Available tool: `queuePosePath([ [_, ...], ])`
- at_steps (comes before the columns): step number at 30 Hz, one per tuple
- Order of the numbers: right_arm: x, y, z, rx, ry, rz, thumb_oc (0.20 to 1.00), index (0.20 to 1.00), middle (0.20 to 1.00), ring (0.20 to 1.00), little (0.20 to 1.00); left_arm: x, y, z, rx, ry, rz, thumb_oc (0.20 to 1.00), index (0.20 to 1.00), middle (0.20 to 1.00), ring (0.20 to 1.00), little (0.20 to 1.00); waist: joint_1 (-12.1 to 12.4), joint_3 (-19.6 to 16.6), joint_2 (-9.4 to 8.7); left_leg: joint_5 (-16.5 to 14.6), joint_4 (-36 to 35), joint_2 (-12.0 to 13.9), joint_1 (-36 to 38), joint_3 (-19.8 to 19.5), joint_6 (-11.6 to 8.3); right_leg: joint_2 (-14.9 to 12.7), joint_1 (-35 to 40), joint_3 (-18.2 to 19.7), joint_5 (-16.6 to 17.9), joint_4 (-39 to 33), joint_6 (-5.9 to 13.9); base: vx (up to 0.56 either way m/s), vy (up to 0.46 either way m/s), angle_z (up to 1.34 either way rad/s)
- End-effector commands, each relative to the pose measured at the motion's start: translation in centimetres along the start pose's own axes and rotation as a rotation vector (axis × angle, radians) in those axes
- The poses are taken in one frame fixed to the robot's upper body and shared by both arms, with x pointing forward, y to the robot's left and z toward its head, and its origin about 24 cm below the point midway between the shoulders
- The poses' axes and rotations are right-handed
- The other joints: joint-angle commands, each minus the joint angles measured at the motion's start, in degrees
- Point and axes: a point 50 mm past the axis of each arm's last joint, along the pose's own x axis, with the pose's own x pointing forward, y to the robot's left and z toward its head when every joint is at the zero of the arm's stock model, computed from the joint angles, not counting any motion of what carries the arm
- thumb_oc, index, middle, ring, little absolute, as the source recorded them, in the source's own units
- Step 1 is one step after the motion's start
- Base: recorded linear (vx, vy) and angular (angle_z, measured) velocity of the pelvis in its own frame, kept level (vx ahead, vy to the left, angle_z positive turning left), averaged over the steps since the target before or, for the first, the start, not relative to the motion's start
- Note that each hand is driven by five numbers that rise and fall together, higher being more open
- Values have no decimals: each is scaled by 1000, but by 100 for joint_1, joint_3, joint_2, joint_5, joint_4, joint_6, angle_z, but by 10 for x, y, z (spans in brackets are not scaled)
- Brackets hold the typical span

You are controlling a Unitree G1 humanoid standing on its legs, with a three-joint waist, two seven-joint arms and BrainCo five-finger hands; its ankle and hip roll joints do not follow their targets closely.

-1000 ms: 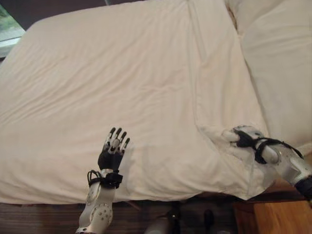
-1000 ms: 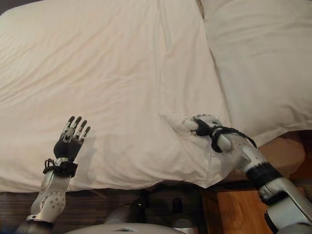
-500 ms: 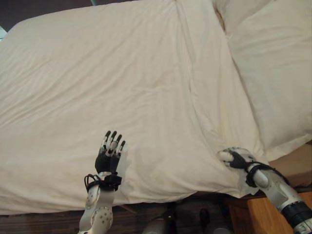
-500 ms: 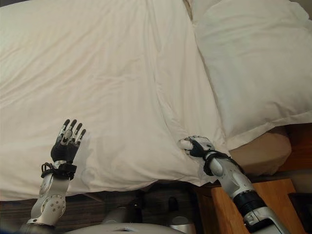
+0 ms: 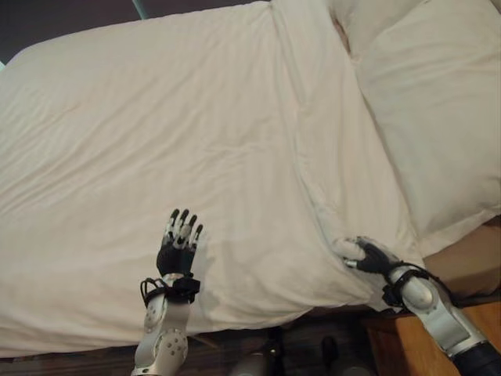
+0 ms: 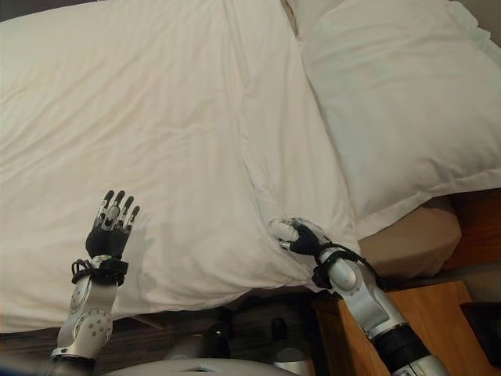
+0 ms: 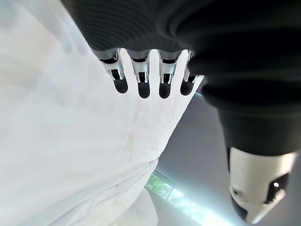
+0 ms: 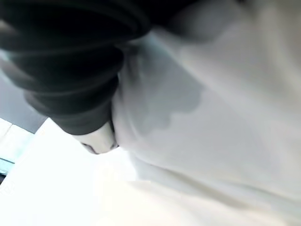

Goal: Making the bed.

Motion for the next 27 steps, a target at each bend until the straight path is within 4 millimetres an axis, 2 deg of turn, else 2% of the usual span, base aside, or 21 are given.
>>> queuePosePath([
  [1,-10,30,15,134,-92,151,200,200,200,200,200,10,3,9,32,-67,3,1000,1000,1000,1000,1000,-19,-53,-314,-572,35,72,637,47,-237,-197,-652,-232,495,7,180,0,0,0],
  [2,-12,30,18,153,-109,159,200,200,200,200,200,11,3,9,36,-66,3,1000,1000,1000,1000,1000,-13,-61,-356,-579,35,75,639,46,-234,-193,-652,-229,500,7,181,0,0,0],
  [3,-14,31,21,188,-124,181,1000,1000,1000,1000,1000,12,2,8,38,-61,-3,1000,1000,1000,1000,1000,-14,-66,-411,-583,35,85,635,51,-234,-190,-653,-237,501,7,191,0,0,0],
  [4,-18,30,21,203,-130,209,1000,1000,1000,1000,1000,14,2,8,49,-58,-17,1000,1000,1000,1000,1000,6,-84,-506,-593,35,96,635,52,-231,-188,-647,-245,513,7,199,0,0,0],
  [5,-18,30,21,204,-129,209,1000,1000,1000,1000,1000,14,2,8,49,-57,-18,1000,1000,1000,1000,1000,8,-84,-505,-592,35,96,635,52,-231,-189,-647,-244,513,7,199,0,0,0],
  [7,-25,23,18,179,-125,230,1000,1000,1000,1000,1000,15,2,9,52,-56,-34,1000,1000,1000,1000,1000,21,-123,-630,-606,35,103,639,58,-228,-181,-643,-241,527,7,214,0,0,0],
  [14,-58,-10,7,87,-77,206,1000,1000,1000,1000,1000,18,7,18,71,-69,-47,1000,1000,1000,1000,1000,-38,-256,-1021,-656,35,142,690,97,-221,-152,-619,-185,572,7,261,-2,11,-2],
  [20,-77,-26,16,155,-127,271,1000,1000,1000,1000,1000,17,11,22,95,-68,-52,1000,1000,1000,1000,1000,-79,-354,-1277,-678,35,168,709,162,-225,-128,-640,-109,614,7,293,-4,13,-5],
  [22,-84,-40,20,203,-150,294,1000,1000,1000,1000,1000,16,12,22,98,-63,-59,1000,1000,1000,1000,1000,-88,-377,-1348,-672,35,170,715,196,-229,-128,-647,-80,637,7,306,-3,23,-16],
  [23,-91,-61,29,218,-182,287,1000,1000,1000,1000,1000,14,13,20,87,-52,-70,1000,1000,1000,1000,1000,-110,-409,-1422,-668,35,176,727,225,-233,-124,-650,-41,655,7,323,-9,24,-16],
  [26,-102,-92,27,272,-181,163,1000,1000,1000,1000,1000,8,16,16,54,-41,-62,1000,1000,1000,1000,1000,-221,-479,-1505,-676,35,195,753,330,-236,-115,-680,53,693,7,352,1,31,-9],
  [27,-104,-92,27,272,-178,161,1000,1000,1000,1000,1000,8,16,16,52,-39,-64,1000,1000,1000,1000,1000,-197,-477,-1492,-679,35,196,755,337,-236,-113,-680,59,694,7,353,13,39,-16],
])
